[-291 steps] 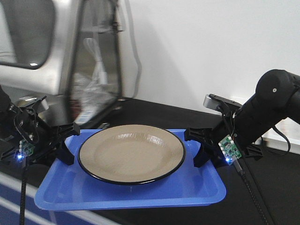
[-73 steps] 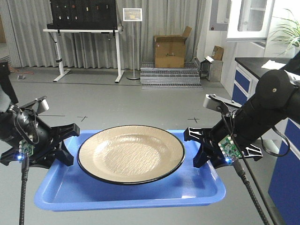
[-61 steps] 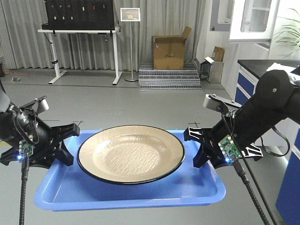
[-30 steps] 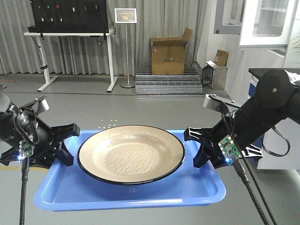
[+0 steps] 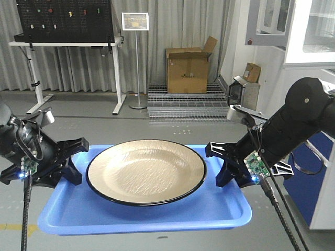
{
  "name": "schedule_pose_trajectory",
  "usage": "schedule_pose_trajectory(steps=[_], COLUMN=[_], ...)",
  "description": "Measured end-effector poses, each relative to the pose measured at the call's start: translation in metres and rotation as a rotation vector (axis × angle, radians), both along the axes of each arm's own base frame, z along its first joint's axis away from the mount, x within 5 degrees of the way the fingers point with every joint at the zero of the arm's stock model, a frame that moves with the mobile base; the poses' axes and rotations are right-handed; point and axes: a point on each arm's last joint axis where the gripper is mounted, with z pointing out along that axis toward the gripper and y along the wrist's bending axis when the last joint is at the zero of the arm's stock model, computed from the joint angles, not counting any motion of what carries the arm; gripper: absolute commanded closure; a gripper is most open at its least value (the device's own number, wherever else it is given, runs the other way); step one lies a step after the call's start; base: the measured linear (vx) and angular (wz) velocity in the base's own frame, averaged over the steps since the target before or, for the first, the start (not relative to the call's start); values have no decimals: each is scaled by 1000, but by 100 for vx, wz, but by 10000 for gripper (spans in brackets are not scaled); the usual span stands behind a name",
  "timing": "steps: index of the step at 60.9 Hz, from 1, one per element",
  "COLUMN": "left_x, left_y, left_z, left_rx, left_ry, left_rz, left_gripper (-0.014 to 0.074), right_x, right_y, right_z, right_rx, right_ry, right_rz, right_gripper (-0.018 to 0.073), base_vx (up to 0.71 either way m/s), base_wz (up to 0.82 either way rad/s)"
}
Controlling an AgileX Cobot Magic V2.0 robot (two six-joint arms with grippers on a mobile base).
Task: Place disk in tray to left cabinet
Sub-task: 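Hold the tray with both grippers while the base turns away from the counter, then hold the tray with both grippers while driving to the white cabinet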
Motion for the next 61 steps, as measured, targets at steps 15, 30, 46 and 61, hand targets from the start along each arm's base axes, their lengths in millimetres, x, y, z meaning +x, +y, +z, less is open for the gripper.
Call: schedule_pose_trajectory(steps=[15, 30, 46, 61], left_x=[0, 0, 0, 0], left_y=[0, 0, 0, 0], left_z=[0, 0, 0, 0], left_rx=[0, 0, 0, 0], left_ry=[-1, 0, 0, 0], left_rz=[0, 0, 0, 1], left_gripper=[596, 596, 596, 596], right_x=[0, 0, 0, 0], right_y=[0, 0, 0, 0], right_z=[0, 0, 0, 0], right_rx=[0, 0, 0, 0], right_ry=[0, 0, -1, -1], right_rz=[0, 0, -1, -1], right_gripper=[565, 565, 565, 565], base_vx=[63, 61, 60, 60], base_wz=[-2, 0, 2, 4])
